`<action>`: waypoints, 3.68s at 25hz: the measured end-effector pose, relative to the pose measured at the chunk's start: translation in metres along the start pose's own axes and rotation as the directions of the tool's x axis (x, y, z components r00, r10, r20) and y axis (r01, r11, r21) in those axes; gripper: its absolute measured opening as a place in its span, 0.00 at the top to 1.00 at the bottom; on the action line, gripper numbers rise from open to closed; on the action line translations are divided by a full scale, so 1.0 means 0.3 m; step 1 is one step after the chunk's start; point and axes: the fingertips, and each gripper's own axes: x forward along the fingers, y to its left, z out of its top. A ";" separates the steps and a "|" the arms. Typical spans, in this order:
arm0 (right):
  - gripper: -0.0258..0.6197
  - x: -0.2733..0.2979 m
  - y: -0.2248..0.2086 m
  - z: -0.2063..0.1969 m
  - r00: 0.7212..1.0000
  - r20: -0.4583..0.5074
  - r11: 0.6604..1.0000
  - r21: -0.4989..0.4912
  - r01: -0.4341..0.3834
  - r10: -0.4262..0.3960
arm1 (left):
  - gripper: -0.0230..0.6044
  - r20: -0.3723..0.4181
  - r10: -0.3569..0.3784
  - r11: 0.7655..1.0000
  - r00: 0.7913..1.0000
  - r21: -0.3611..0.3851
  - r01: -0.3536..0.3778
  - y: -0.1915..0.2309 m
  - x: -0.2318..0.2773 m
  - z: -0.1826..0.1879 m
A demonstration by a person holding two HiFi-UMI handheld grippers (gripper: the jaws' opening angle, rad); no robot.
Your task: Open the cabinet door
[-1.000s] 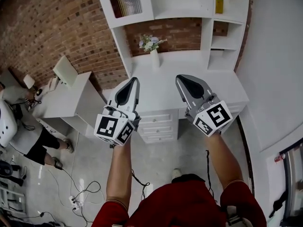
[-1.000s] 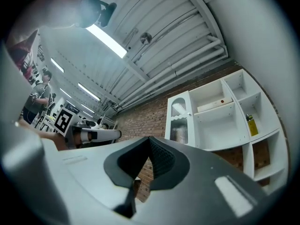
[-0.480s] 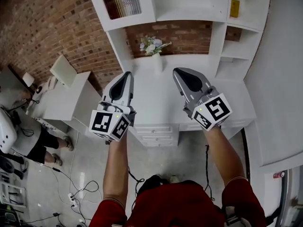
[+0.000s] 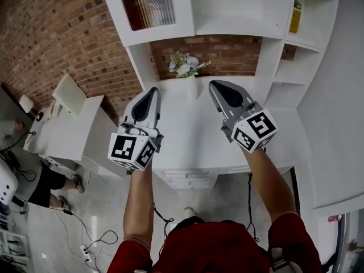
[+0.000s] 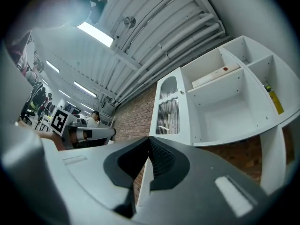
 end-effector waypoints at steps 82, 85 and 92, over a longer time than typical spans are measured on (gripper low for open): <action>0.84 0.513 -0.232 0.042 0.994 0.017 0.994 -0.044 -0.104 0.105 | 0.96 -0.043 0.102 0.994 0.994 0.047 -0.100 0.328 0.156 -0.163; 0.84 0.500 -0.187 0.055 0.993 0.026 0.993 -0.037 -0.110 0.111 | 0.96 -0.033 0.100 0.994 0.994 0.052 -0.098 0.325 0.140 -0.142; 0.84 0.480 -0.056 0.088 0.990 0.049 0.991 -0.019 -0.130 0.131 | 0.96 -0.011 0.105 0.992 0.994 0.068 -0.104 0.337 0.086 -0.086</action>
